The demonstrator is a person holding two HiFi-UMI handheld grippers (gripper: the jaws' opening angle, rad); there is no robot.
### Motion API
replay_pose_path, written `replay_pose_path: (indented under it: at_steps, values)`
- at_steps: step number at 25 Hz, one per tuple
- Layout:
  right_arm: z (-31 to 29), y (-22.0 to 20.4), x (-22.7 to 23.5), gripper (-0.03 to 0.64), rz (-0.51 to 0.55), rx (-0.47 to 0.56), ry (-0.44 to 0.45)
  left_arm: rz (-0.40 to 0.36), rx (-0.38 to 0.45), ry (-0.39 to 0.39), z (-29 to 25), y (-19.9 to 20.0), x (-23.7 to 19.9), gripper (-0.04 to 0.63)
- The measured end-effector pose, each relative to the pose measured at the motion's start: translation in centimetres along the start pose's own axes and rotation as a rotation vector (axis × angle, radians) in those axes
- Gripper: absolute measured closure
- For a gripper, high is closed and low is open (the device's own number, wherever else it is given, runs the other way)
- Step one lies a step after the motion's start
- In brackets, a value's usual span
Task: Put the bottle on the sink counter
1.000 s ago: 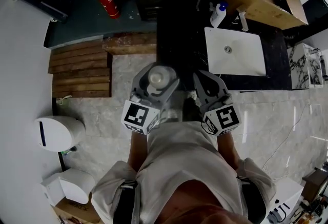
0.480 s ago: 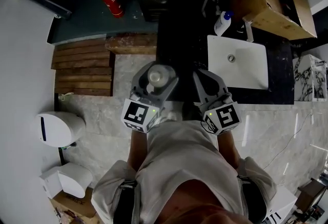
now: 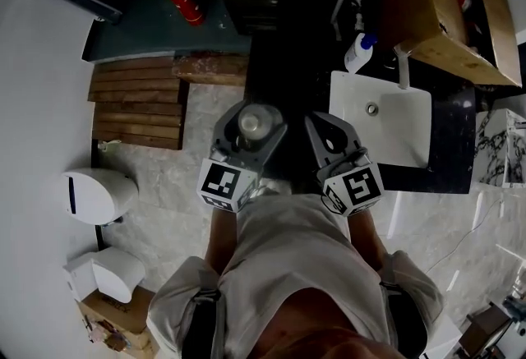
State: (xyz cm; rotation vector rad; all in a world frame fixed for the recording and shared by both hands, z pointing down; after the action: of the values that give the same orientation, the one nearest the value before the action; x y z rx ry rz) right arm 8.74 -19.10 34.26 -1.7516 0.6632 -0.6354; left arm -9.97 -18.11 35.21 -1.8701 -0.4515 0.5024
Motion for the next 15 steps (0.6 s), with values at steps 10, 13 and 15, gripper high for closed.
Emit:
replay_pose_path:
  at_steps: [10, 13, 15]
  values:
    - [-1.5, -0.3, 5.3, 0.62, 0.008, -0.055, 0.038, -0.001, -0.07, 0.066, -5.5, 0.6, 0.6, 0.262]
    - [-1.8, -0.7, 6.6, 0.62, -0.022, -0.052, 0.049, -0.005, -0.078, 0.081, -6.9, 0.7, 0.7, 0.262]
    - [-1.9, -1.2, 7.5, 0.62, -0.016, -0.058, 0.055, -0.009, -0.075, 0.087, -7.9, 1.0, 1.0, 0.262]
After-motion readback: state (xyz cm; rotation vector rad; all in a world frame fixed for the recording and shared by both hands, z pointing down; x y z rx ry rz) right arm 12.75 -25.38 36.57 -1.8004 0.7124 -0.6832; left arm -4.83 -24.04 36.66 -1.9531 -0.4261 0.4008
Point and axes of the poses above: the fingertips, and each gripper's own axes: z backward along the fingers, x to its right, y out of its top, the point moved 9 cm from there along z, backward along the fingers, and after that the axes turned 7 degrees about -x, right-handed, at the moved point
